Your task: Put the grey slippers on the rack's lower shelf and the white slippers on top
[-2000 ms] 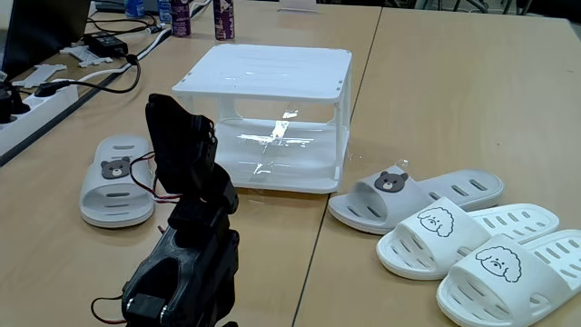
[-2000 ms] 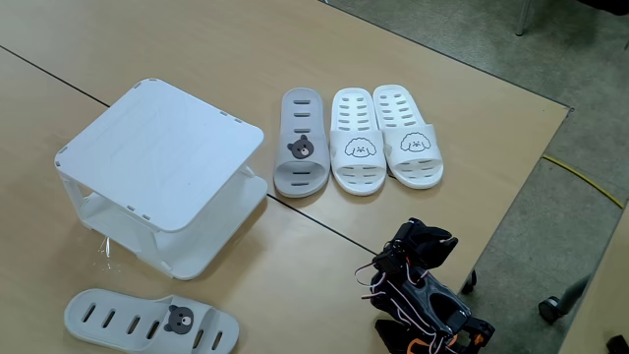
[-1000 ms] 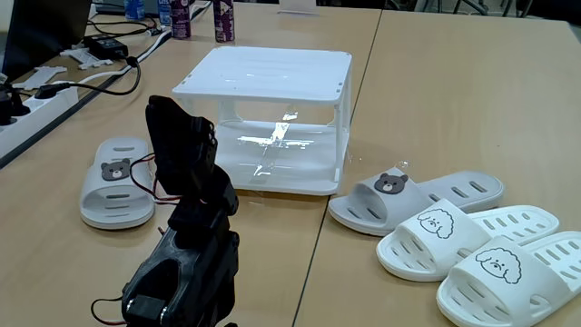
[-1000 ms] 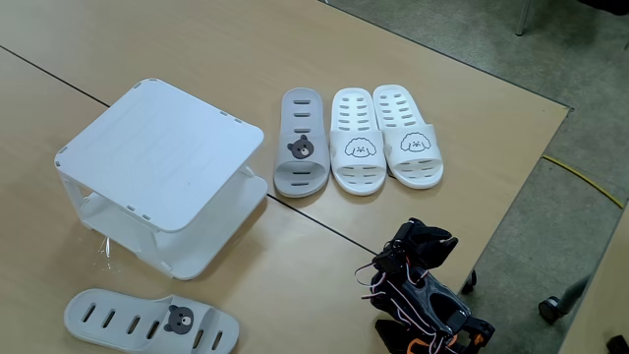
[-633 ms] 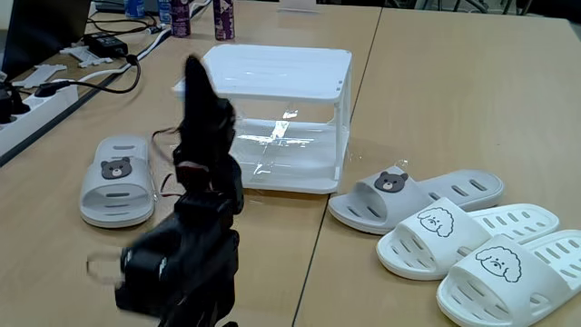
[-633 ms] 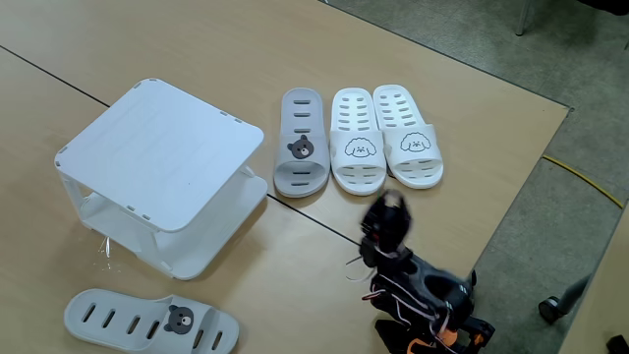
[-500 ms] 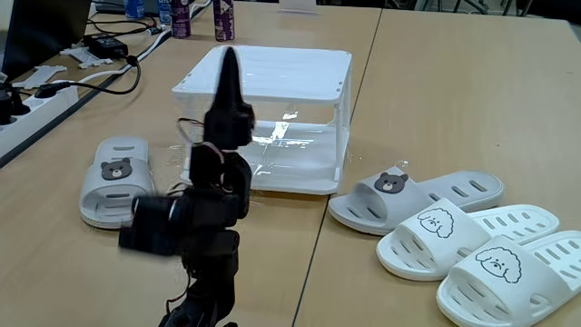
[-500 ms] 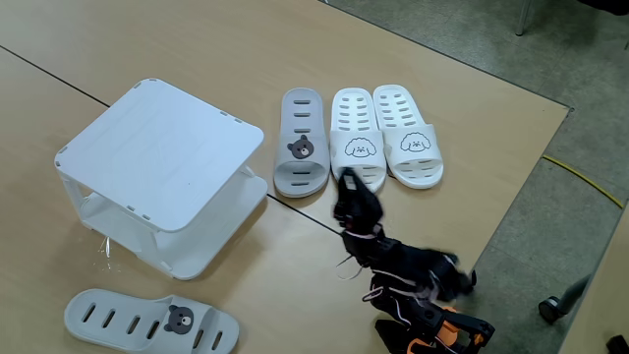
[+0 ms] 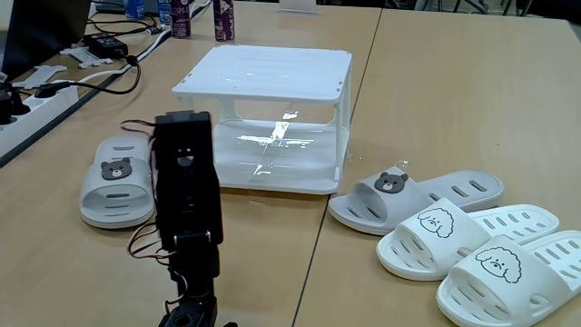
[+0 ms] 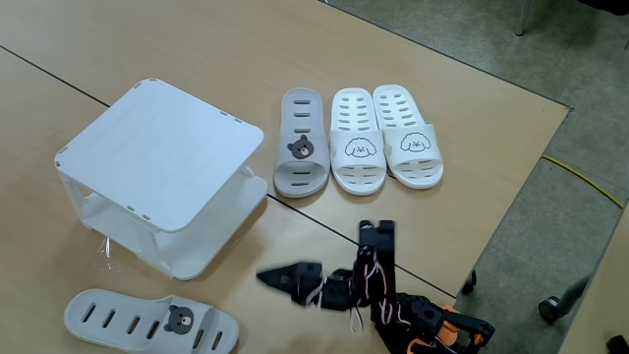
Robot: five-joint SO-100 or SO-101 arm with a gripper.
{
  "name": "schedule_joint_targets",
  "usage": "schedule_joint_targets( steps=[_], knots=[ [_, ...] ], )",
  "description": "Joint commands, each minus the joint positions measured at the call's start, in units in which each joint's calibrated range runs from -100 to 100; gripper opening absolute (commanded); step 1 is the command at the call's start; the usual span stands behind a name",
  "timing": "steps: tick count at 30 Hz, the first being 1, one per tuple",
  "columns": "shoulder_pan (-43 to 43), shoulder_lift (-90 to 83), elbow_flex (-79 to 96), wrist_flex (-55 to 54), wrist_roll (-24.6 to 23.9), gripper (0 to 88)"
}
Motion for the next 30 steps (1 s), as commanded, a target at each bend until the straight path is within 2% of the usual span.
schedule_joint_targets(
  steps=[1,3,6,7,13,22,26,30],
  knots=[
    [-12.73,6.21,-1.45,-0.42,0.42,0.8],
    [-15.20,8.56,-5.69,-0.42,0.42,3.1],
    [-16.02,12.60,-15.34,-0.33,0.42,13.6],
    [-16.43,14.20,-17.96,-0.07,0.42,14.4],
    [-15.86,16.14,-28.88,10.63,0.42,15.0],
    [-11.66,6.21,-38.08,36.77,0.42,15.1],
    [-9.44,6.38,-42.95,41.78,0.42,22.3],
    [-9.03,7.89,-44.12,42.21,0.42,23.8]
  ],
)
